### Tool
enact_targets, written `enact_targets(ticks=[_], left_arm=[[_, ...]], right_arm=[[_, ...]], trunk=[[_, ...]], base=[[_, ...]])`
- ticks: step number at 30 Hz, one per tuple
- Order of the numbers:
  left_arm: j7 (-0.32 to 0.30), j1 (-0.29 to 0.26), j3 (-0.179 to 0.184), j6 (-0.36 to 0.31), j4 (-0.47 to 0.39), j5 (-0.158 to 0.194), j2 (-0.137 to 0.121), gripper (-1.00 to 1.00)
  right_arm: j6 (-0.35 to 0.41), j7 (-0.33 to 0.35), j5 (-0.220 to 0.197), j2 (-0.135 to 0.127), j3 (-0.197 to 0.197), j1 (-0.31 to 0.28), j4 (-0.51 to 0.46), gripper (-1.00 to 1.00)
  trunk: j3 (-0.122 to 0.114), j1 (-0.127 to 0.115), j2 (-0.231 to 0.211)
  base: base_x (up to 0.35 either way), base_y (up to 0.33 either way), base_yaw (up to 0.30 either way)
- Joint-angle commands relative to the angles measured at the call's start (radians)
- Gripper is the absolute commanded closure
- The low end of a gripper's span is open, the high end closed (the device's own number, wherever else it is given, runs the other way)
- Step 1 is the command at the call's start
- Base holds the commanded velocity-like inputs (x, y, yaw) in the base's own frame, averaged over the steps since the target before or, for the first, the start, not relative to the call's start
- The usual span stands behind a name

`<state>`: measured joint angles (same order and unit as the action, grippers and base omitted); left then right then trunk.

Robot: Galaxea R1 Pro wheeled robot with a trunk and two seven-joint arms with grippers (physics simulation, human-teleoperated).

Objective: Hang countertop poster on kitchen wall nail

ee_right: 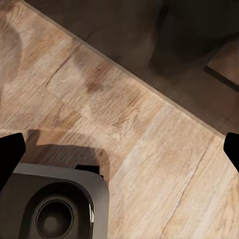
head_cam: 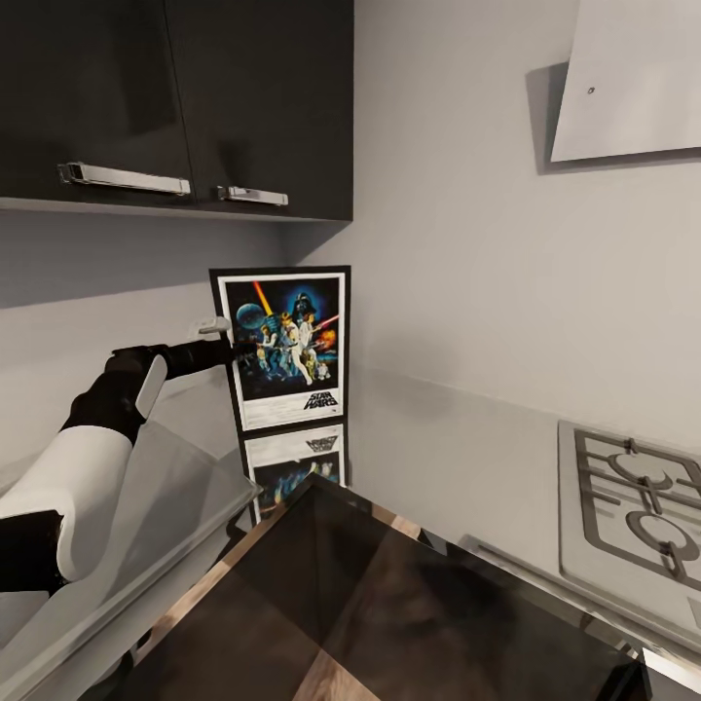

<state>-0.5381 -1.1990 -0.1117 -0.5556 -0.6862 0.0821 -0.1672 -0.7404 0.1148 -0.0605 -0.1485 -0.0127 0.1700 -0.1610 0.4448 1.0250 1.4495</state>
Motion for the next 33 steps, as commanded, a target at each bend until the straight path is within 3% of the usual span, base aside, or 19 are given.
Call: enact_targets(ticks=[1,23,24,33], left_arm=[[0.000,-0.001,-0.002,-0.009,-0.001,0.008,0.000,-1.00],[-0.003,-0.001,0.000,-0.010,0.000,0.008,0.000,-1.00],[-0.003,-0.001,0.000,-0.010,0.000,0.008,0.000,1.00],[-0.005,-0.001,0.001,-0.012,0.001,0.010,0.000,1.00]], right_arm=[[-0.001,0.006,-0.007,0.000,-0.001,0.000,-0.002,-1.00],[-0.001,0.006,-0.006,0.000,-0.001,0.001,-0.002,-1.00],[-0.001,0.006,-0.006,0.000,-0.001,0.001,-0.002,-1.00],[-0.002,0.006,-0.007,0.000,-0.001,0.001,-0.002,-1.00]], trunk=[[0.001,0.000,0.001],[0.001,0.000,0.001],[0.001,0.000,0.001],[0.001,0.000,0.001]], base=[[0.000,0.000,0.000],[0.047,0.031,0.000],[0.000,0.000,0.000],[0.000,0.000,0.000]])
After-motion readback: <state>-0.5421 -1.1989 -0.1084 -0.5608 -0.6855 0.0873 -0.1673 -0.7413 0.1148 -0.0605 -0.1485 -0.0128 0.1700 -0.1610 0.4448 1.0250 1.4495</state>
